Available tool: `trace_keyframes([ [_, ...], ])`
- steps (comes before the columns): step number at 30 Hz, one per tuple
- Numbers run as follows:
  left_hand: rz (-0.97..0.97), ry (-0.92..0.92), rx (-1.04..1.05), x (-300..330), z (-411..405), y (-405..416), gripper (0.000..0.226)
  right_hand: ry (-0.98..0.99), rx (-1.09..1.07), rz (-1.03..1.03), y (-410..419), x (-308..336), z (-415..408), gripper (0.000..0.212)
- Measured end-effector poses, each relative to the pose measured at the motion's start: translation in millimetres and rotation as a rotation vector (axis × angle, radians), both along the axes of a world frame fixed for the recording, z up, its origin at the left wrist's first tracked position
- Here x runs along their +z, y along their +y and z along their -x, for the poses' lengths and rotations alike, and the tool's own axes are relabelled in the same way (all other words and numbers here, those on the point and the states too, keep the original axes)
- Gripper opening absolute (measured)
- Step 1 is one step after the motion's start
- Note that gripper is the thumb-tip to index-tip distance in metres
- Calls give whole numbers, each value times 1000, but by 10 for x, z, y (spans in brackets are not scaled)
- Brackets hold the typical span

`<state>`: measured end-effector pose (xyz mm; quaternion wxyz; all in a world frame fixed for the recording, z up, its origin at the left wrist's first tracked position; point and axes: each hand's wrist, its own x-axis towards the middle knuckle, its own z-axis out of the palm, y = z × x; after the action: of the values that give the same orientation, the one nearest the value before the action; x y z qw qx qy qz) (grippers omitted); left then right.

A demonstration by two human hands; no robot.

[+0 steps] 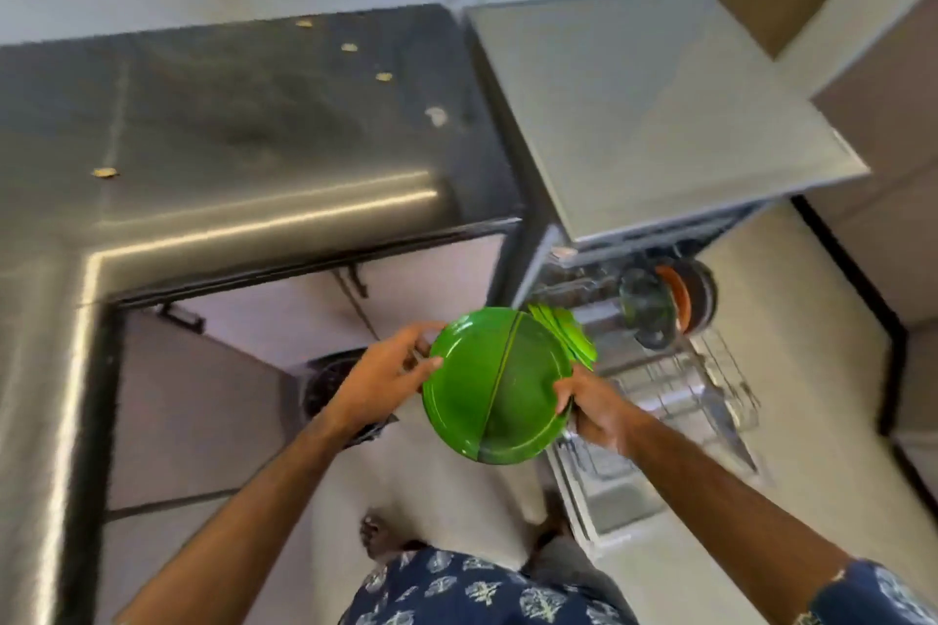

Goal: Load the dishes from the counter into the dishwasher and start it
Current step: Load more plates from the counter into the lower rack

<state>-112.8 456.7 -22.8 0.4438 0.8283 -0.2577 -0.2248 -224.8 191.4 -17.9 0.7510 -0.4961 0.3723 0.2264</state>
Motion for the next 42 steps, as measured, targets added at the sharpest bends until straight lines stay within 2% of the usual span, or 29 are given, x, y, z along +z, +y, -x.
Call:
trace_keyframes([
  [2, -123, 39, -159, -317, 93, -577, 50, 38, -72, -32, -507, -261, 336, 73],
  [4, -182, 133, -238, -608, 212, -1150, 56, 62, -139, -64, -974, -533, 581, 70],
  [7, -228, 269, -211, -1012, 387, -1900, 53, 99, -255, -37, -1551, -963, 787, 46],
  [9, -250, 377, -165, -1306, 434, -2400, 48, 106, -282, 45, -1920, -1304, 838, 48],
  [11, -221, 526, -80, -1537, 432, -2833, 50, 76, -226, 190, -2174, -1581, 795, 47],
  [14, -106, 823, 93, -1951, 234, -3498, 105, -14, -64, 527, -2386, -2048, 638, 44],
  [15, -44, 899, 170, -2071, 153, -3674, 108, -43, 1, 644, -2390, -2169, 558, 48],
  [17, 39, 974, 309, -2441, -25, -4011, 76, -86, 121, 865, -2367, -2556, 373, 61],
  [19, 57, 902, 417, -2792, -197, -4241, 47, -151, 242, 1016, -2312, -2902, 179, 71],
  [22, 23, 763, 508, -3270, -483, -4367, 52, -251, 346, 1144, -2342, -3427, -95, 70],
  [27, 19, 721, 569, -3831, -835, -4356, 45, -339, 503, 1301, -2480, -4155, -464, 73],
  [30, -41, 696, 534, -4044, -947, -4389, 45, -363, 546, 1327, -2537, -4397, -582, 70],
  [34, -118, 664, 477, -4171, -988, -4544, 31, -369, 547, 1259, -2585, -4730, -622, 73],
  [37, -138, 690, 444, -4212, -1049, -4578, 26, -377, 528, 1224, -2625, -4848, -705, 67],
  [40, -211, 633, 454, -4298, -1164, -4535, 40, -394, 565, 1216, -2660, -4853, -772, 69],
  [42, -264, 590, 403, -4382, -1197, -4513, 42, -384, 607, 1202, -2663, -4865, -791, 70],
])
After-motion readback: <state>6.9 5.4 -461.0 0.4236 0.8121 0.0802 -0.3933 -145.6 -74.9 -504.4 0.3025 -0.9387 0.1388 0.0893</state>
